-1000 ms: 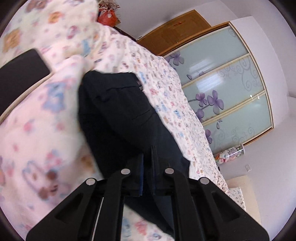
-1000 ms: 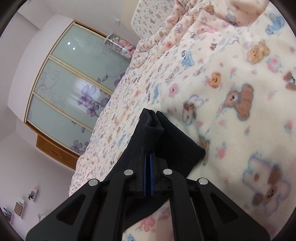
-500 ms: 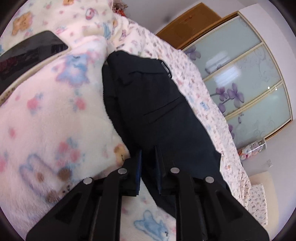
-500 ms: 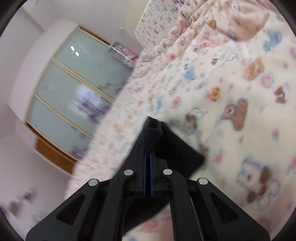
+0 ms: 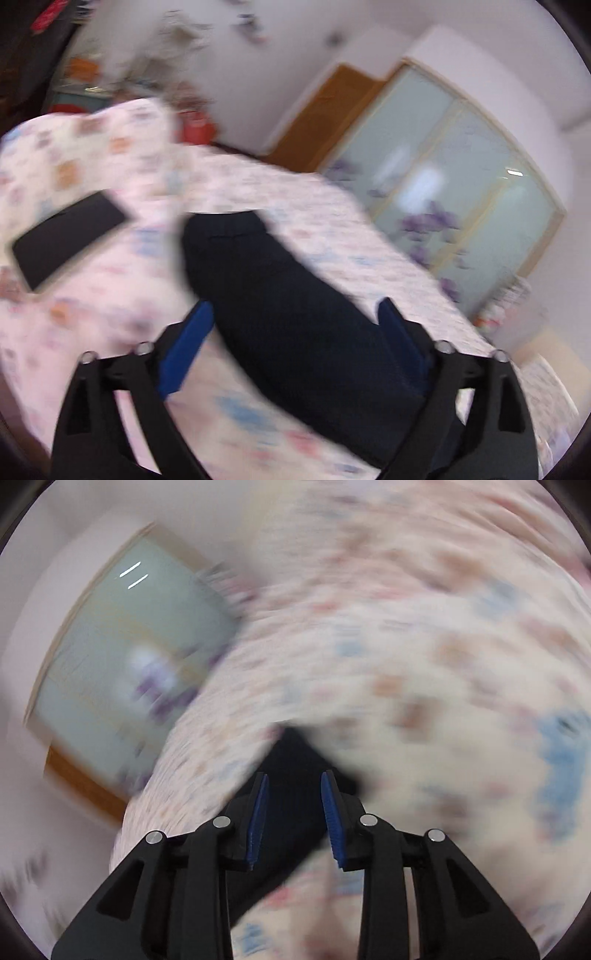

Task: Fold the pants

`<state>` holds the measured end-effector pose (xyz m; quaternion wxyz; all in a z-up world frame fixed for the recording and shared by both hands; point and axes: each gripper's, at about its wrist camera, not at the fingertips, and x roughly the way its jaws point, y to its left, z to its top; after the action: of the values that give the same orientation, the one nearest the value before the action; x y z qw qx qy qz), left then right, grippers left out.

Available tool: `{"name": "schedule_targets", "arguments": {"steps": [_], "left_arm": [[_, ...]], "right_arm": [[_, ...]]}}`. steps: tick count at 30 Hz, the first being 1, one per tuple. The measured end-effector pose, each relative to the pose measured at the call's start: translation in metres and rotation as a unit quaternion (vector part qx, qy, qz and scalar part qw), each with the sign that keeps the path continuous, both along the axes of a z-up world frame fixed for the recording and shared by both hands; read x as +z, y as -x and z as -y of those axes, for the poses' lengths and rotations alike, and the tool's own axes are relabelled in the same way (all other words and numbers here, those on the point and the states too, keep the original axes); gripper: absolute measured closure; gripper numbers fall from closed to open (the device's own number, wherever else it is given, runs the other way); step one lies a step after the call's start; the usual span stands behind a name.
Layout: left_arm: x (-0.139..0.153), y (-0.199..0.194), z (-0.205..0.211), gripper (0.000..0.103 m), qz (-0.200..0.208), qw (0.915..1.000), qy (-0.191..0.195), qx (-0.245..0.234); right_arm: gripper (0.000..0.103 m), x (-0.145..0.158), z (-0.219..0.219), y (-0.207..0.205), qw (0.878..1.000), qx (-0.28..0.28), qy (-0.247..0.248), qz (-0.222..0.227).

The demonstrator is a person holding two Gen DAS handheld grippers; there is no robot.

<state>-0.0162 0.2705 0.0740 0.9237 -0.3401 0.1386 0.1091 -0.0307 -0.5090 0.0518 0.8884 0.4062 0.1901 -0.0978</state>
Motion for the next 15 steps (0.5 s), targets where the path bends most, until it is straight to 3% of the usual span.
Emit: {"name": "schedule_targets", "arguments": {"steps": [2,5,7,9,11,13,15], "left_arm": [[0.001,-0.014,0.02,0.002,0.018,0.9989,0.017,-0.04],[-0.014,-0.046,0.049,0.002,0.012,0.9953,0.052,-0.081],[-0.035,-0.061,0.055,0.002,-0.006,0.9928,0.084,-0.086],[-0.061,-0.073,0.055,0.002,-0.044,0.9896,0.111,-0.081],[-0.073,-0.076,0.054,0.005,-0.066,0.9899,0.091,-0.086],[-0.074,-0.073,0.056,0.006,-0.067,0.9921,0.064,-0.085],[-0.075,-0.074,0.058,0.005,-0.072,0.9925,0.046,-0.088]], "right_arm": [[0.071,0.015,-0.04,-0.029,0.992,0.123,0.009,0.017],[0.071,0.028,-0.149,-0.08,0.945,0.324,0.05,-0.001],[0.072,0.025,-0.208,-0.1,0.913,0.405,0.052,-0.013],[0.071,0.013,-0.257,-0.115,0.884,0.464,0.051,-0.035],[0.071,-0.015,-0.294,-0.126,0.861,0.495,0.068,-0.1],[0.071,-0.051,-0.305,-0.131,0.848,0.493,0.079,-0.176],[0.072,-0.062,-0.3,-0.125,0.851,0.496,0.063,-0.162]]}}
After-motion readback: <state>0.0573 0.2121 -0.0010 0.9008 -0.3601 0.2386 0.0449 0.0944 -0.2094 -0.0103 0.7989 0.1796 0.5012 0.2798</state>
